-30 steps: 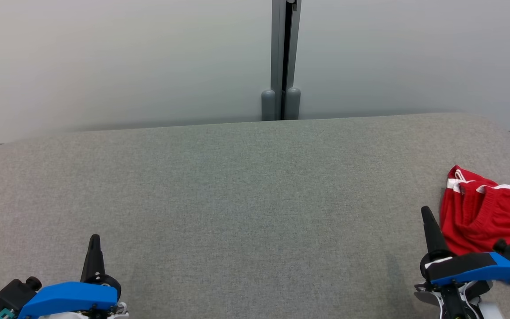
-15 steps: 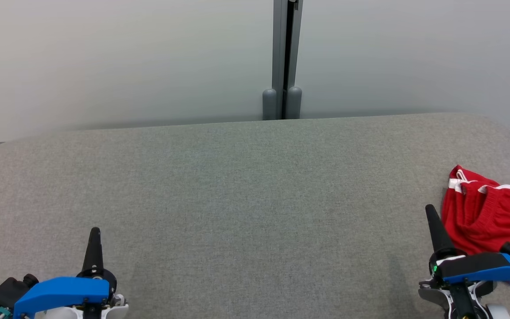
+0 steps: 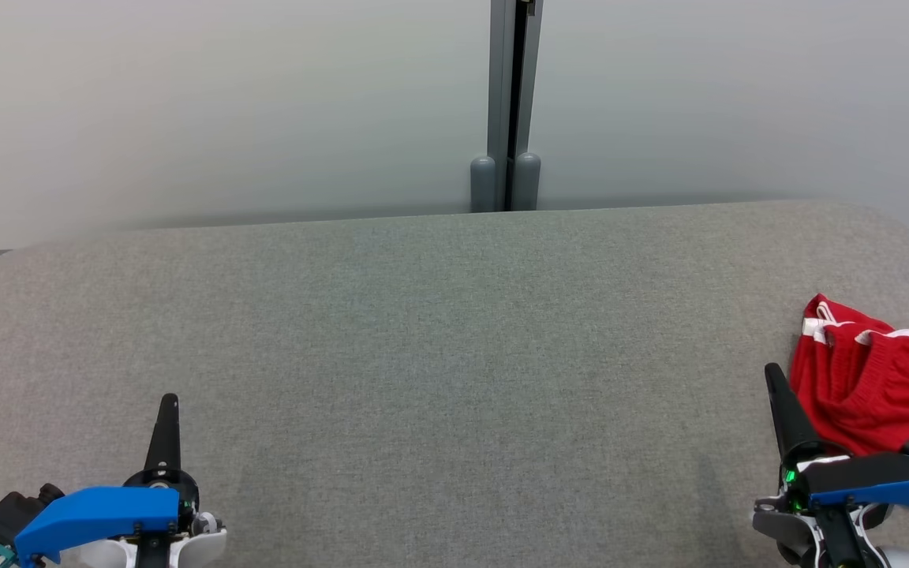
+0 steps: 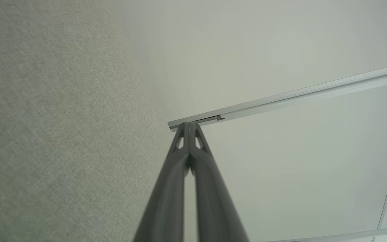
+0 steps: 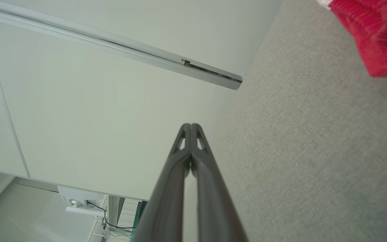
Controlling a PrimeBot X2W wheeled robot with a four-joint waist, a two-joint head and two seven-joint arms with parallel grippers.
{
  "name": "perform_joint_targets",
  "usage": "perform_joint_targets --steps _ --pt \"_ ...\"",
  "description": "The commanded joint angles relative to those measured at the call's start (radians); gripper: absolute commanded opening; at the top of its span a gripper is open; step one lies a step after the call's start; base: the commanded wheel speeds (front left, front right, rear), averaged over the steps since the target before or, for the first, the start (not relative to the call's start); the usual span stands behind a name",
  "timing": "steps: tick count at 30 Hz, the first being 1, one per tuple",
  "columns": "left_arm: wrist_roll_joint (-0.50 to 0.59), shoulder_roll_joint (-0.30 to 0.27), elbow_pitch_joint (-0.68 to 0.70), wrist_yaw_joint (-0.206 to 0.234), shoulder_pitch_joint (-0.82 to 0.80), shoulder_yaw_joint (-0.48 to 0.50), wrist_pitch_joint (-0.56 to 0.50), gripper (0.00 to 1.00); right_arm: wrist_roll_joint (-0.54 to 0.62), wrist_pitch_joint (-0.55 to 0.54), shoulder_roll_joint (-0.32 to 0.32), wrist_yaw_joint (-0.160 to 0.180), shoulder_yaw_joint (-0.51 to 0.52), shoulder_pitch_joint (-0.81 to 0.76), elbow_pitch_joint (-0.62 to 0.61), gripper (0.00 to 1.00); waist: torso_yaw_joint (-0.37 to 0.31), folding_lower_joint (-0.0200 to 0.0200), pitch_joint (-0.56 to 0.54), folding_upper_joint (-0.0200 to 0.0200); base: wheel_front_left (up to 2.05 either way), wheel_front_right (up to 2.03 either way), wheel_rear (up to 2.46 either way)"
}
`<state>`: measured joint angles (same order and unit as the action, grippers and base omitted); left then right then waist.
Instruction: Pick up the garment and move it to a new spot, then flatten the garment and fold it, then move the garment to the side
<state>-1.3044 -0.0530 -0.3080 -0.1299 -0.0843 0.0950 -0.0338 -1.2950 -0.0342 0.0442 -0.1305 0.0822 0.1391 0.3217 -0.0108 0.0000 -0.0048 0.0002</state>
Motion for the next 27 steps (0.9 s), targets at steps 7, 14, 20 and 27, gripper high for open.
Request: perform_joint_targets --steps 7,14,20,27 --pt "-0.084 0.001 0.026 -0.001 -0.022 0.011 -0.023 0.00 -0.089 -0.022 0.008 0.000 0.011 -0.012 -0.030 0.00 0.002 0.0000 0.002 -0.0002 0.00 0.00 0.00" --pt "-0.131 0.002 0.035 -0.001 -0.025 0.012 -0.035 0.00 -0.136 -0.036 0.008 0.000 0.015 -0.019 -0.041 0.00 0.004 0.0000 0.003 -0.0002 0.00 0.00 0.00" --pt "-0.175 0.002 0.043 -0.001 -0.028 0.013 -0.047 0.00 -0.181 -0.046 0.009 0.000 0.020 -0.024 -0.050 0.00 0.005 0.0000 0.004 -0.0002 0.00 0.00 0.00" --pt "-0.224 0.003 0.051 -0.001 -0.026 0.016 -0.061 0.00 -0.233 -0.061 0.009 0.000 0.025 -0.027 -0.062 0.00 0.007 0.0000 0.005 -0.0002 0.00 0.00 0.00"
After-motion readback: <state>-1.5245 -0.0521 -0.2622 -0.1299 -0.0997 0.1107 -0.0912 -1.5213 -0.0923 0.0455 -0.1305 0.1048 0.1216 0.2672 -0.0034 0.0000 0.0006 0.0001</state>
